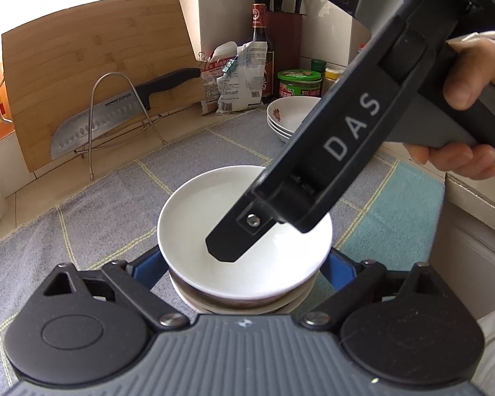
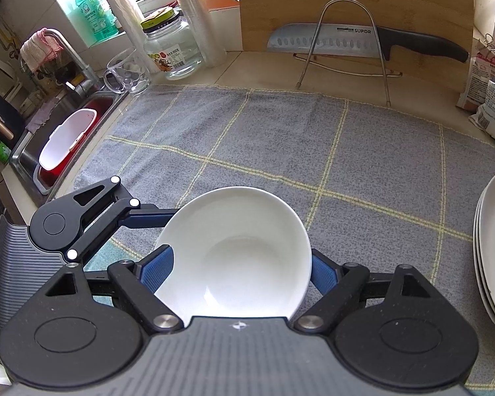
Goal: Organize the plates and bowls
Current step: 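Lower the white bowl onto the nested bowls and open the right gripper, then grip one side of the three-bowl stack with the left gripper while the right gripper grips the opposite side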
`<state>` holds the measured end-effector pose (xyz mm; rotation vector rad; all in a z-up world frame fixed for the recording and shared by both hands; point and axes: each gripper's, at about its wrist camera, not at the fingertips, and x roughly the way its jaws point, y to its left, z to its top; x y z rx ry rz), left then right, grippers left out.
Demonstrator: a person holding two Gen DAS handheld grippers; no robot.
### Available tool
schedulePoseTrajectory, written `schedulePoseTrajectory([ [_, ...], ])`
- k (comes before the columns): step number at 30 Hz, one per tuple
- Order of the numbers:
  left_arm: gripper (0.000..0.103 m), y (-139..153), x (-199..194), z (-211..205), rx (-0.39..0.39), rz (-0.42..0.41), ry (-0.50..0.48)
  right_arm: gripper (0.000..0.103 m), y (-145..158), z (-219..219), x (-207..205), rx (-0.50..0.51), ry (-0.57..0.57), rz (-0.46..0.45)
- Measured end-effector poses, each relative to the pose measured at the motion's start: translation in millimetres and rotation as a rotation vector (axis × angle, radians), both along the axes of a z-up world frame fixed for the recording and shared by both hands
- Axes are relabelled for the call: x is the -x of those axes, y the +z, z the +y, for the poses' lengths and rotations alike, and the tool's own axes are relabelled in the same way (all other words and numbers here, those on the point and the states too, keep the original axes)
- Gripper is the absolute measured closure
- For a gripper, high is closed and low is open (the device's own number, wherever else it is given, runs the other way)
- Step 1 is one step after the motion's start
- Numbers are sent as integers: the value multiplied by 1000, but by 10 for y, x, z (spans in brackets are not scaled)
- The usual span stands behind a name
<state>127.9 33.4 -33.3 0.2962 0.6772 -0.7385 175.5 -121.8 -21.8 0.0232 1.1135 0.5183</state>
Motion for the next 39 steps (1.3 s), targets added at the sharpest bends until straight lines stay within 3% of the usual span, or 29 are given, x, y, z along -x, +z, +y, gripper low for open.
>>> schedulePoseTrajectory([
  [3, 4, -10, 3, 18, 8, -2, 1, 9, -12, 5, -2, 5, 5, -9],
  [5, 3, -11, 1, 38, 20, 11, -1, 0, 10, -8, 22, 2, 5, -36],
  [10, 2, 12, 54, 93, 30, 22, -1, 0, 45, -41, 68, 1, 16, -75],
  [26, 2, 81, 185, 183, -73, 46, 79, 0, 92, -283, 408, 7, 89, -174],
  [39, 2, -38, 327, 16, -166, 100, 197, 0, -222, -525, 665, 52, 230, -206],
])
